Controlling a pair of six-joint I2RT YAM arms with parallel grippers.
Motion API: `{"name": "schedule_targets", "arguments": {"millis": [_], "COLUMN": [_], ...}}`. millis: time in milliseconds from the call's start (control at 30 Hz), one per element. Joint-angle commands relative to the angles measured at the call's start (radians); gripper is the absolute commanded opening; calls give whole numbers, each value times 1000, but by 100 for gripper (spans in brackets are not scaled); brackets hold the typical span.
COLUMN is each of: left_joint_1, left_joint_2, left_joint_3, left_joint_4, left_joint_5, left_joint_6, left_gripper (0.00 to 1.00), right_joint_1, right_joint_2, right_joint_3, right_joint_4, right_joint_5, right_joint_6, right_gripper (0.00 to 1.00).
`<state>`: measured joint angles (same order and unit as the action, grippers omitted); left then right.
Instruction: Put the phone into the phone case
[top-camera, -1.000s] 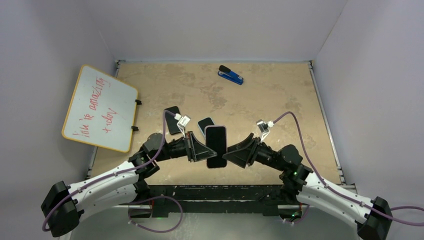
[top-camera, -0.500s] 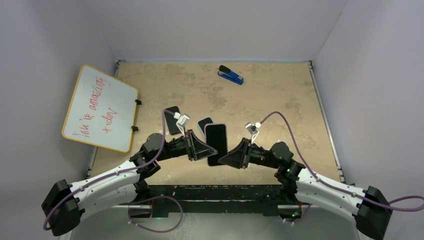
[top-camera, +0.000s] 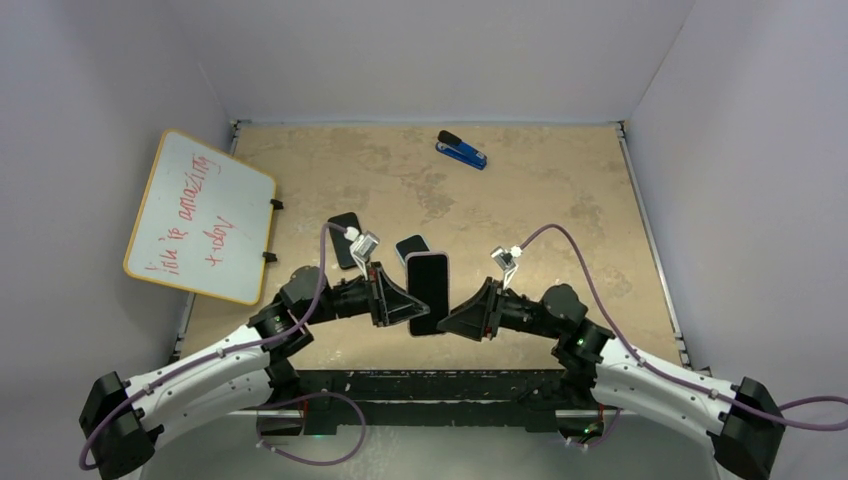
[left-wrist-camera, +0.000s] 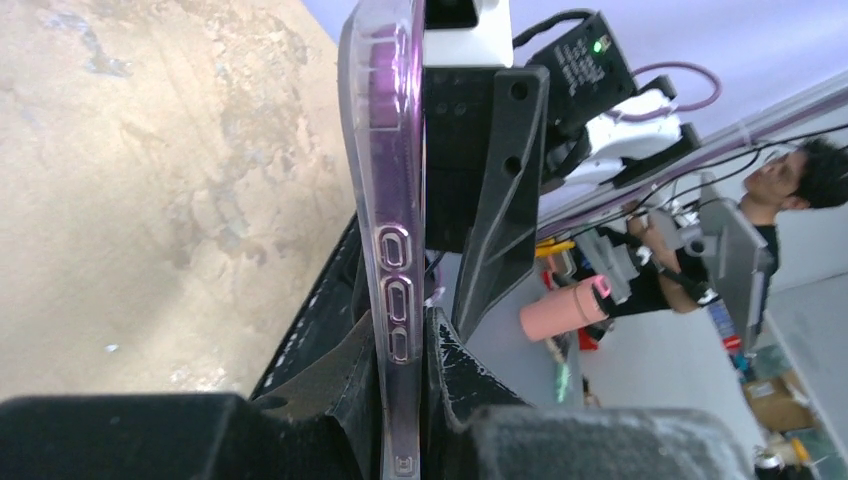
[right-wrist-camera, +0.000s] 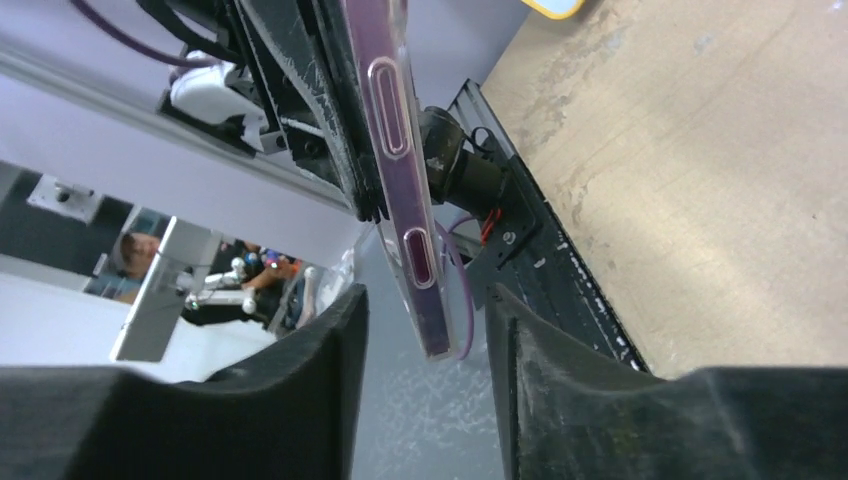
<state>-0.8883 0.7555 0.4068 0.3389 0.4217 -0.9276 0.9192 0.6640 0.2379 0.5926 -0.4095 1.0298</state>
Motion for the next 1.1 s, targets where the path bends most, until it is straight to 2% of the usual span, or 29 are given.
{"name": "schedule_targets", "arguments": {"millis": [0, 67, 167, 233, 367, 500, 567, 633, 767, 800, 1000, 1067], "left_joint_1": [18, 18, 18, 18, 18, 18, 18, 18, 18, 18, 18, 18], "left_joint_2": [-41, -48, -54, -50, -28, -17, -18, -16, 6, 12, 1, -30], "left_joint_3": [42, 41, 44, 49, 65, 70, 72, 89, 119, 120, 129, 125], "left_joint_4": [-40, -38, -33, -28, -37, -52, -79, -156, -332, -379, -403, -340], "left_joint_5": [98, 146, 213, 253, 311, 310, 280, 222, 78, 52, 15, 26], "left_joint_6": [112, 120, 127, 133, 150, 161, 165, 185, 240, 247, 255, 233], "left_gripper": [0, 0, 0, 0, 0, 0, 0, 0, 0, 0, 0, 0], "right_joint_1": [-14, -14, -14, -15, -15, -14, -15, -14, -14, -15, -14, -15], "right_joint_2": [-40, -56, -58, -41, 5, 53, 69, 79, 71, 64, 42, 41], "right_joint_3": [75, 122, 193, 240, 309, 353, 359, 360, 350, 350, 356, 351], "right_joint_4": [-106, -176, -255, -296, -306, -286, -264, -258, -285, -301, -352, -343], "right_joint_5": [46, 75, 92, 93, 73, 50, 41, 41, 87, 107, 155, 145], "right_joint_6": [-46, -89, -143, -171, -200, -212, -212, -209, -191, -188, -183, -183], "right_gripper": [60, 73, 85, 88, 86, 76, 66, 50, 4, 0, 0, 19]}}
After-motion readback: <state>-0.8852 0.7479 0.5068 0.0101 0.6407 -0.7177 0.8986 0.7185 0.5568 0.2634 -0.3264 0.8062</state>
